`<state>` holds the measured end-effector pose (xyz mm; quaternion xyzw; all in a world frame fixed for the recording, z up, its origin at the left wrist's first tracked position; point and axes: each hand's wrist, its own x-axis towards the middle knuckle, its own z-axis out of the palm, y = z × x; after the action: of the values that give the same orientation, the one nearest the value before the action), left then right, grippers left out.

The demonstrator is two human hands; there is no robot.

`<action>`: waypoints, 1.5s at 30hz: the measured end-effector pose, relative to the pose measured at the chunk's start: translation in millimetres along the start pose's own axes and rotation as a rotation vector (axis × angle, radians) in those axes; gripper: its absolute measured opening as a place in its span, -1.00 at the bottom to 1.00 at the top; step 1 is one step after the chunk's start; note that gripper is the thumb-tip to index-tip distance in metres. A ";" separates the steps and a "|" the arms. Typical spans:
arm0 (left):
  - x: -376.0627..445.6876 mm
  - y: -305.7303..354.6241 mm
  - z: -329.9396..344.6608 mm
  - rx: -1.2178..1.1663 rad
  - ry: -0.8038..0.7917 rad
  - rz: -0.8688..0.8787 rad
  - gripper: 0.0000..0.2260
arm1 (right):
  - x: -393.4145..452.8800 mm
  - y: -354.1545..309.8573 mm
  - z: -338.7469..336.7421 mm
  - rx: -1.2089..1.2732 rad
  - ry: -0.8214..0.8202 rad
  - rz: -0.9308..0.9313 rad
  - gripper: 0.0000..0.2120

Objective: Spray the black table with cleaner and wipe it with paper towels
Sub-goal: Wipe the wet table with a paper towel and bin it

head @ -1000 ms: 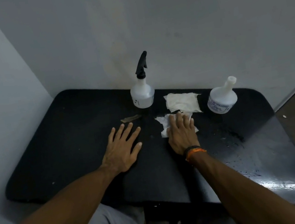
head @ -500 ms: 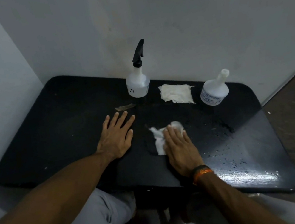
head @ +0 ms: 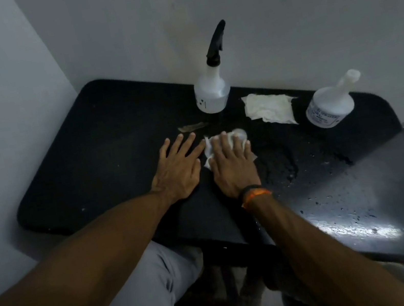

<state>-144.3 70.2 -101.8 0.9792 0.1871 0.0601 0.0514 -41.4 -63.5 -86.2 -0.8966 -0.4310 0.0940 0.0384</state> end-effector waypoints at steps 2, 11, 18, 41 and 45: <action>1.3 1.8 -0.5 -0.003 -0.004 -0.001 -0.51 | -34.9 -10.5 9.3 0.001 0.033 -0.022 -0.44; -3.0 -1.4 -3.3 -0.018 -0.018 -0.021 -0.51 | -116.8 26.7 17.0 0.027 0.044 0.266 -0.40; 0.5 1.8 -0.3 -0.018 -0.022 -0.008 -0.51 | -36.2 6.0 1.0 0.077 -0.007 0.325 -0.35; 2.0 1.5 -2.1 -0.011 -0.069 0.001 -0.48 | -97.5 -25.8 18.4 0.100 0.066 0.303 -0.37; 0.4 -0.8 -2.0 -0.012 -0.068 0.000 -0.48 | -152.9 -38.4 35.3 0.112 0.097 0.205 -0.39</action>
<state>-144.5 71.3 -99.9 0.9803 0.1849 0.0278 0.0639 -171.3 -159.2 -94.2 -0.9360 -0.3286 0.0781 0.0992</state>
